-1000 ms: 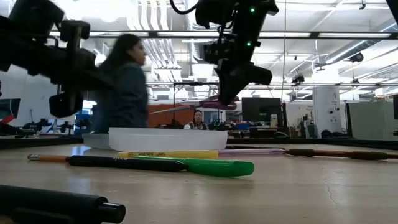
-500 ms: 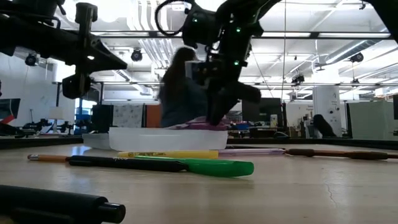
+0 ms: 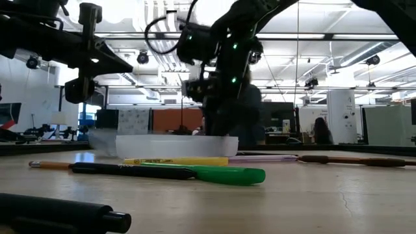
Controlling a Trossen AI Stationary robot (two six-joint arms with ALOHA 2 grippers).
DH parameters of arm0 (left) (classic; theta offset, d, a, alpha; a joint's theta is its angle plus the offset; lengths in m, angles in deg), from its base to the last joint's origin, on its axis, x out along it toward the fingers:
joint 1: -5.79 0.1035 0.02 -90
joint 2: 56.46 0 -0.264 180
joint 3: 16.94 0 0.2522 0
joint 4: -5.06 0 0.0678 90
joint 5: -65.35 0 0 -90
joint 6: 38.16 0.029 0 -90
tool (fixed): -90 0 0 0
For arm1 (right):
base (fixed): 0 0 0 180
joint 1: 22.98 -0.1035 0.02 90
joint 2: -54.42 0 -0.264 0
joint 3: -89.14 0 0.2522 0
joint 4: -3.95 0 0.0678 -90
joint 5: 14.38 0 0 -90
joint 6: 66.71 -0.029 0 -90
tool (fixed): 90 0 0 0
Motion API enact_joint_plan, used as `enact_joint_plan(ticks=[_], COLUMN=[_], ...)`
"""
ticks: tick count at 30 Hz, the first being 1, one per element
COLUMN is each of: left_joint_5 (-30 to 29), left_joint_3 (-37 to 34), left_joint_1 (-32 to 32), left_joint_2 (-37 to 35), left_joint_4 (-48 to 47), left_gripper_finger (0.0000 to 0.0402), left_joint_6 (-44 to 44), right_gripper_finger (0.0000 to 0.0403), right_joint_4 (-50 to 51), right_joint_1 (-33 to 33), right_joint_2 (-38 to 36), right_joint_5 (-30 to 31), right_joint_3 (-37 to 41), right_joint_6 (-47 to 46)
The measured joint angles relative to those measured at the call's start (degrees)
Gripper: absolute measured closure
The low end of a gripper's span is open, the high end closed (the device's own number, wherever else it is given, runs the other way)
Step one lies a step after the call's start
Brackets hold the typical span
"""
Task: Pick & place school supplies into a supply box
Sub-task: Put the violet scissors into the transparent supply box, then put the black pen into the transparent supply box
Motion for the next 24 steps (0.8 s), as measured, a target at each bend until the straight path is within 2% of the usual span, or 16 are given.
enact_joint_plan(ticks=[5,9,13,17,21,24], left_joint_5=[0.0,0.0,0.0,0.0,0.1,0.0], left_joint_3=[0.3,0.0,-0.1,-0.2,-0.2,-0.2], left_joint_1=[0.0,0.0,0.0,0.0,0.0,0.0], left_joint_2=[0.0,0.0,0.0,0.1,0.1,0.1], left_joint_4=[0.0,0.0,0.0,-0.3,-0.4,-0.6], left_gripper_finger=[0.0402,0.0402,0.0402,0.0402,0.0402,0.0402], left_joint_6=[0.0,0.0,0.4,1.0,2.8,3.0], right_gripper_finger=[0.0213,0.0188,0.0182,0.0184,0.019,0.0194], right_joint_4=[0.7,5.2,14.3,19.3,15.4,10.2], right_joint_1=[0.1,0.4,1.5,1.6,0.5,0.4], right_joint_2=[-3.4,-7.2,-10.7,-13.4,-17.2,-17.5], right_joint_5=[2.0,2.3,-3.2,-7.7,-8.2,-8.2], right_joint_3=[-0.5,-0.4,1.5,9.0,16.7,19.5], right_joint_6=[-4.3,-10.5,-19.7,-28.4,-39.8,-50.6])
